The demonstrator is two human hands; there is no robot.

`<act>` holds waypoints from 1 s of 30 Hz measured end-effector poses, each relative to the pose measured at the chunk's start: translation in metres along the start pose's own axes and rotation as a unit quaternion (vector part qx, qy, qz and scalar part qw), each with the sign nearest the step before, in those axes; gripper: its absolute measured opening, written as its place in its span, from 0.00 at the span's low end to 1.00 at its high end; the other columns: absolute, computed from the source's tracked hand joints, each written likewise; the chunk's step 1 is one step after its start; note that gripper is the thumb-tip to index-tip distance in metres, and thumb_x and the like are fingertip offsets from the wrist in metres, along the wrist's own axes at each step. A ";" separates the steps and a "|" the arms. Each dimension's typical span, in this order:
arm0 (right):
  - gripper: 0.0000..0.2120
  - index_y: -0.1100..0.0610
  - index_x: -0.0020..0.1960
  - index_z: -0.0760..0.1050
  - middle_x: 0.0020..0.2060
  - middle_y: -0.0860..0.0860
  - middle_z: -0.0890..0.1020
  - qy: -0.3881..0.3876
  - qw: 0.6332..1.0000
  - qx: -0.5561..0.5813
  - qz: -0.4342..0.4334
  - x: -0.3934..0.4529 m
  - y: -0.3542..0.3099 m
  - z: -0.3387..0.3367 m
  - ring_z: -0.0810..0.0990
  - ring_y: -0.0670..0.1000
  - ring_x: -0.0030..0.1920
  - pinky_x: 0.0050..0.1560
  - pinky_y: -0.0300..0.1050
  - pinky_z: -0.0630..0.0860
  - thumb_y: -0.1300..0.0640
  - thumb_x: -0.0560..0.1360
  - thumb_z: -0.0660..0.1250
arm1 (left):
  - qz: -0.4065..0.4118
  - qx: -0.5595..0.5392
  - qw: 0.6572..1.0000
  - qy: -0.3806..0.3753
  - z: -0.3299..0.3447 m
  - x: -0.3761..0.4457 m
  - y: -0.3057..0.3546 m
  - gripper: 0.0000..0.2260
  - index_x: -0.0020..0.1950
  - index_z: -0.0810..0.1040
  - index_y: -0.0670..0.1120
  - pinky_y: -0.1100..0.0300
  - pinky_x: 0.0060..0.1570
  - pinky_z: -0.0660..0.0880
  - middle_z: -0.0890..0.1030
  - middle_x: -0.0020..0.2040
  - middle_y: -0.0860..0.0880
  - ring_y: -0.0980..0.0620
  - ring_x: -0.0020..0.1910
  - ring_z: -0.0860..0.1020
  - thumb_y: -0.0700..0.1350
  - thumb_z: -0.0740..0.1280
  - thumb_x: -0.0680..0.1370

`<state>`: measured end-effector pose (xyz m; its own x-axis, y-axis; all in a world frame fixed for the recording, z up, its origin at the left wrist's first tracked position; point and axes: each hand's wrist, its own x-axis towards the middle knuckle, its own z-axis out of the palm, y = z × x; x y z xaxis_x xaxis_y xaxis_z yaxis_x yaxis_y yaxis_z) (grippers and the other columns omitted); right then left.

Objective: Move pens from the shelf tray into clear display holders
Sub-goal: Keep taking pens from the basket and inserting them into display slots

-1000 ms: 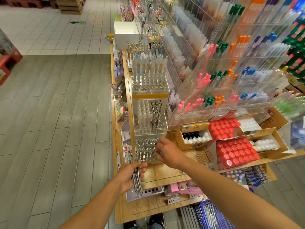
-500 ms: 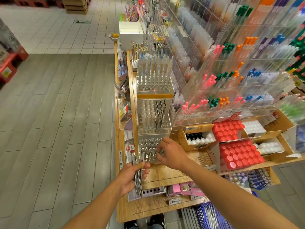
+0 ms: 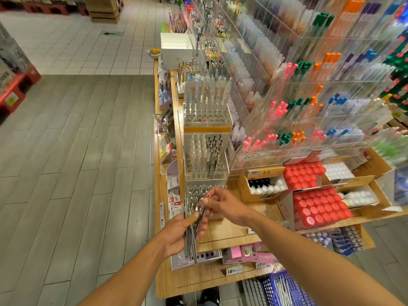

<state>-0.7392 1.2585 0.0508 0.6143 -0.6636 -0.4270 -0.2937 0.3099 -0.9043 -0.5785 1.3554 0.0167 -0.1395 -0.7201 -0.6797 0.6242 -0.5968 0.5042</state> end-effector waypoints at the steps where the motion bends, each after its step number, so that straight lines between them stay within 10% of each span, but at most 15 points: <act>1: 0.07 0.63 0.53 0.69 0.37 0.55 0.80 0.023 1.000 0.002 -0.011 -0.001 -0.001 -0.003 0.78 0.51 0.36 0.40 0.45 0.77 0.62 0.79 0.65 | 0.001 0.001 1.000 0.015 -0.001 0.001 0.000 0.16 0.61 0.75 0.34 0.52 0.40 0.83 0.84 0.50 0.34 0.42 0.41 0.83 0.40 0.69 0.77; 13: 0.05 0.52 0.47 0.70 0.38 0.49 0.81 0.159 0.961 -0.186 -0.130 -0.001 -0.004 -0.015 0.81 0.43 0.36 0.37 0.37 0.78 0.56 0.79 0.66 | -0.010 0.049 0.982 0.183 -0.003 0.017 -0.001 0.07 0.59 0.73 0.38 0.51 0.42 0.80 0.82 0.45 0.40 0.46 0.43 0.82 0.38 0.58 0.84; 19: 0.06 0.53 0.48 0.68 0.37 0.48 0.77 0.139 0.899 -0.381 -0.163 0.000 0.006 -0.013 0.75 0.49 0.36 0.38 0.52 0.75 0.52 0.80 0.64 | -0.016 0.041 0.984 0.174 -0.005 0.016 -0.002 0.07 0.58 0.73 0.38 0.49 0.44 0.80 0.82 0.48 0.39 0.45 0.43 0.81 0.37 0.59 0.83; 30: 0.10 0.60 0.52 0.75 0.47 0.53 0.77 0.096 0.834 -0.516 -0.169 0.007 0.009 -0.008 0.77 0.53 0.44 0.44 0.49 0.74 0.53 0.80 0.64 | -0.006 0.014 0.989 0.147 -0.009 0.014 -0.002 0.08 0.58 0.76 0.38 0.50 0.43 0.80 0.84 0.51 0.38 0.43 0.46 0.83 0.38 0.62 0.82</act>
<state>-0.7432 1.2511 0.0394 0.6905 -0.7216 -0.0502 -0.6624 -0.6029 -0.4447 -0.5744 1.3494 0.0011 0.0841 -0.5813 -0.8094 0.6022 -0.6175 0.5060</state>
